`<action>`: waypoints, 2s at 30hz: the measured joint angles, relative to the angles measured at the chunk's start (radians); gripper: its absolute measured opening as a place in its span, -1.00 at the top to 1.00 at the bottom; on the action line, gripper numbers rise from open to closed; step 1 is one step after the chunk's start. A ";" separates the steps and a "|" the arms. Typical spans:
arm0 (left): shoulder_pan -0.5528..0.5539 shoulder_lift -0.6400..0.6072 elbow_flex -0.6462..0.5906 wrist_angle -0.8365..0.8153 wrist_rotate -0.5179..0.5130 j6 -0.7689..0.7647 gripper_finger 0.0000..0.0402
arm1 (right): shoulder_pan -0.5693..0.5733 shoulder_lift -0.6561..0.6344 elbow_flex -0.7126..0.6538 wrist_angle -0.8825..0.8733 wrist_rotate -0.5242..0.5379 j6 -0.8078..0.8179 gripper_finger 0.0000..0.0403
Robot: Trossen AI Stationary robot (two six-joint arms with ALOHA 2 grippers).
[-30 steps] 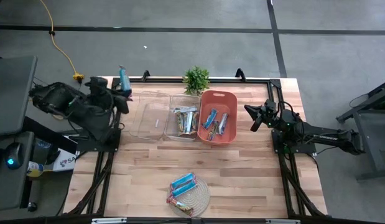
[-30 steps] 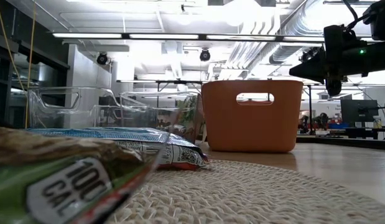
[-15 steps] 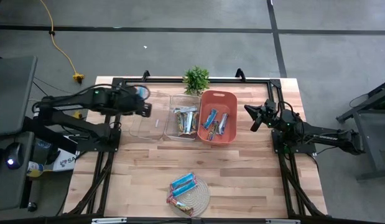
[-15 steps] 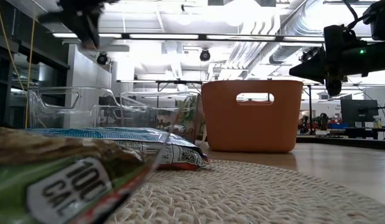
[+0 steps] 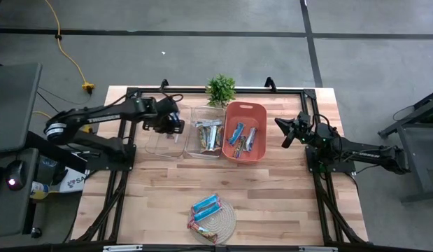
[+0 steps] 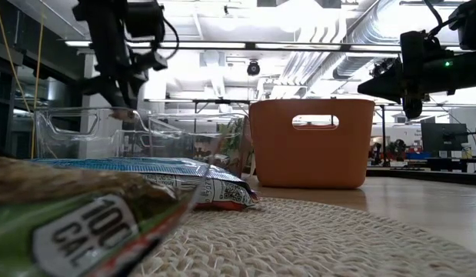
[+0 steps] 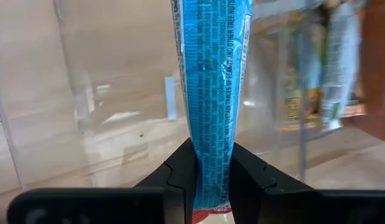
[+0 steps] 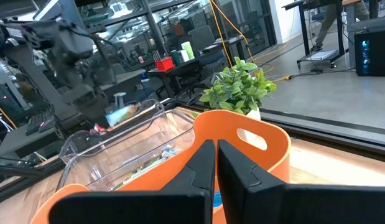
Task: Pick and place Granola Bars by type
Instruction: Put the red granola bar into the left transparent bin, then put the bottom red granola bar into the left transparent bin
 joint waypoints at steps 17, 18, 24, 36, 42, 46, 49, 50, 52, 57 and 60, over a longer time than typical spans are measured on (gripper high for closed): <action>0.035 0.229 -0.001 0.016 0.093 0.092 0.64 | 0.000 0.000 0.000 0.000 0.000 0.000 1.00; 0.035 0.229 -0.001 0.027 0.105 0.109 0.62 | 0.000 0.000 0.000 0.000 0.000 0.000 1.00; 0.035 0.229 -0.001 0.056 0.130 0.142 0.30 | 0.000 0.000 0.000 0.000 0.000 0.000 1.00; 0.035 0.083 0.000 0.072 0.103 0.208 -0.18 | 0.000 0.000 0.000 0.000 0.000 0.000 1.00; 0.005 -0.146 0.000 0.154 0.127 0.261 -0.09 | 0.000 0.000 0.000 0.000 0.000 0.000 1.00; -0.095 -0.276 0.001 0.294 0.226 0.326 -0.04 | 0.000 0.000 0.000 0.000 0.000 0.000 1.00; -0.203 -0.325 0.001 0.388 0.208 0.320 -0.03 | 0.000 0.000 0.000 0.000 0.000 0.000 1.00; -0.246 -0.331 0.001 0.416 0.192 0.319 -0.03 | 0.000 0.000 0.000 0.000 0.000 0.000 1.00; -0.334 -0.333 0.001 0.453 0.175 0.333 -0.03 | 0.000 0.000 0.000 0.000 0.000 0.000 1.00; -0.550 -0.284 0.001 0.488 0.055 0.352 -0.03 | 0.000 0.000 0.000 0.000 0.000 0.000 1.00; -0.671 -0.242 0.001 0.520 -0.005 0.361 -0.03 | 0.000 0.000 0.000 0.000 0.000 0.000 1.00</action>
